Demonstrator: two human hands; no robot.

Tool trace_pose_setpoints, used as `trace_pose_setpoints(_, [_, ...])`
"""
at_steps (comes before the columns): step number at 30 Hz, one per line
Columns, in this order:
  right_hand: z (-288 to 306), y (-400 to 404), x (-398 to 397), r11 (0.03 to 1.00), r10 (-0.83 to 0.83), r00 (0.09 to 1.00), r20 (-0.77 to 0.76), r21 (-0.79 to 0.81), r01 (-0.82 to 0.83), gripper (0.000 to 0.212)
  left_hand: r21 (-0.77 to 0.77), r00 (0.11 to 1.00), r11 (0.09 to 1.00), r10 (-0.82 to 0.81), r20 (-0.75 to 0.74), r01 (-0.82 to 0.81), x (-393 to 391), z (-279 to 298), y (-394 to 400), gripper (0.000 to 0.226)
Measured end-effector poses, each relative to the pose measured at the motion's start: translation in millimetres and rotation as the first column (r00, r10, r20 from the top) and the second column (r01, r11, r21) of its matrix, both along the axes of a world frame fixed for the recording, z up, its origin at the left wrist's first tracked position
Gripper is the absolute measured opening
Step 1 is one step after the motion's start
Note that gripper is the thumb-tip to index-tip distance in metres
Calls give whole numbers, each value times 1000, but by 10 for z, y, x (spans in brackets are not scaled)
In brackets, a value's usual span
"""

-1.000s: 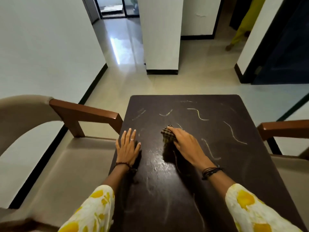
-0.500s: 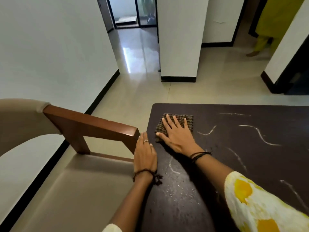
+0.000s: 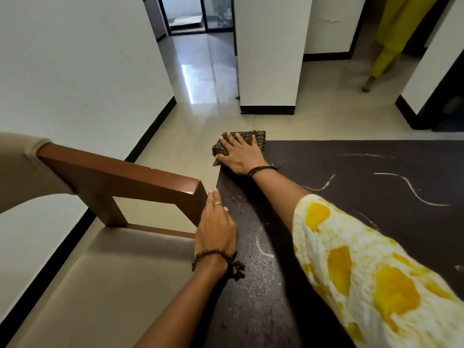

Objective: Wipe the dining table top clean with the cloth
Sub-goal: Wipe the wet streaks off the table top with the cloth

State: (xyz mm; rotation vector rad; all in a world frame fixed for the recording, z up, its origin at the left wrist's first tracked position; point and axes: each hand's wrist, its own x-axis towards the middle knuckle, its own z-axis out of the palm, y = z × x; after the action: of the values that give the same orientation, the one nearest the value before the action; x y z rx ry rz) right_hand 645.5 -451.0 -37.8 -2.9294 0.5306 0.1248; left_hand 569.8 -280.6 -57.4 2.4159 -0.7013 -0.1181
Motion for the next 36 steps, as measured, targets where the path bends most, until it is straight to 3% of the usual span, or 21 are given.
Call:
trace_pose_setpoints(4, [9,229,-629,991,132,990,43,-16,-131,59,-1,1000,1000,-12,-13,12,-11,26,-8,48])
trace_pose_setpoints(8, [14,288,-977,990,136,990,31,23,-137,61,10,1000,1000,8,-16,-8,-12,23,-5,49])
trace_pose_setpoints(14, [22,-41,-316,997,5,1000,9,72,-6,65,63,987,991,-124,102,118,2,75,-26,55])
trace_pose_setpoints(18, [-23,-139,-387,999,-30,999,38,47,28,64,110,979,981,-170,111,158,0,84,-43,52])
trace_pose_setpoints(23, [36,-797,-1048,971,-237,970,61,41,234,67,119,984,980,-166,68,157,0,80,-55,51])
trace_pose_setpoints(27, [74,-1092,-1358,921,-388,921,8,27,388,67,14,990,994,-107,-86,109,16,131,-43,58])
trace_pose_setpoints(30, [60,-822,-1151,934,-357,934,32,14,357,66,-27,990,997,-82,-116,79,20,137,-33,69])
trace_pose_setpoints(36, [27,218,-540,996,-82,996,31,45,81,67,-199,995,976,-95,-36,86,-37,200,-12,81])
